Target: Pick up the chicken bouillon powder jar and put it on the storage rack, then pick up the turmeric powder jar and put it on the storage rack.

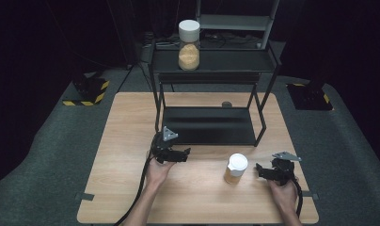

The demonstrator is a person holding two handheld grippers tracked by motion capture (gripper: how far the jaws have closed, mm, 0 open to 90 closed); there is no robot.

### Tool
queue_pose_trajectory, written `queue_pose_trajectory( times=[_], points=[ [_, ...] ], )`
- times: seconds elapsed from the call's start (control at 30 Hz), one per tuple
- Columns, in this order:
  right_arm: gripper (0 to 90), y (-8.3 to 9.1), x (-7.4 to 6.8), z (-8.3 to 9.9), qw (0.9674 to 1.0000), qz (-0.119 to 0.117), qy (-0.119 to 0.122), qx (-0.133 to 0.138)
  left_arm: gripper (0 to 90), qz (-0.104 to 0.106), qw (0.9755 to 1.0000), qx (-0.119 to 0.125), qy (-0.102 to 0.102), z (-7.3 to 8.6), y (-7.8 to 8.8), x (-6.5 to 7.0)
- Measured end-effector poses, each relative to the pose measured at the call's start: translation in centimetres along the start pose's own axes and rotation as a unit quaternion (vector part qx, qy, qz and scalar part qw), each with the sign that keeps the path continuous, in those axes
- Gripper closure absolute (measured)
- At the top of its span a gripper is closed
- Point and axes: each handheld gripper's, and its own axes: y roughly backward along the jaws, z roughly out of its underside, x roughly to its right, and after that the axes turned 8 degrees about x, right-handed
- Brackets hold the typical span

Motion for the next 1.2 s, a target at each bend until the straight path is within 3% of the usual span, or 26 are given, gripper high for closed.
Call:
queue_pose_trajectory(
  times=[0.2,0.6,0.7,0.97,1.2],
  points=[
    [8.0,0.0,0.0,0.0,1.0000,0.000,0.000,0.000,9.0,-0.017,0.9998,-0.013,-0.005,1.6,-1.1,0.3],
    [8.0,0.0,0.0,0.0,1.0000,0.000,0.000,0.000,8.5,-0.040,0.9986,-0.030,0.015,4.3,-3.2,1.0],
    [8.0,0.0,0.0,0.0,1.0000,0.000,0.000,0.000,8.4,-0.041,0.9985,-0.034,0.012,4.8,-3.6,1.2],
    [7.8,0.0,0.0,0.0,1.0000,0.000,-0.001,0.000,8.0,-0.053,0.9977,-0.042,-0.006,4.5,-3.9,2.1],
    [7.5,-0.1,0.1,-0.1,1.0000,-0.002,0.000,-0.001,7.5,-0.052,0.9977,-0.043,-0.006,4.5,-3.9,2.1]
  ],
)
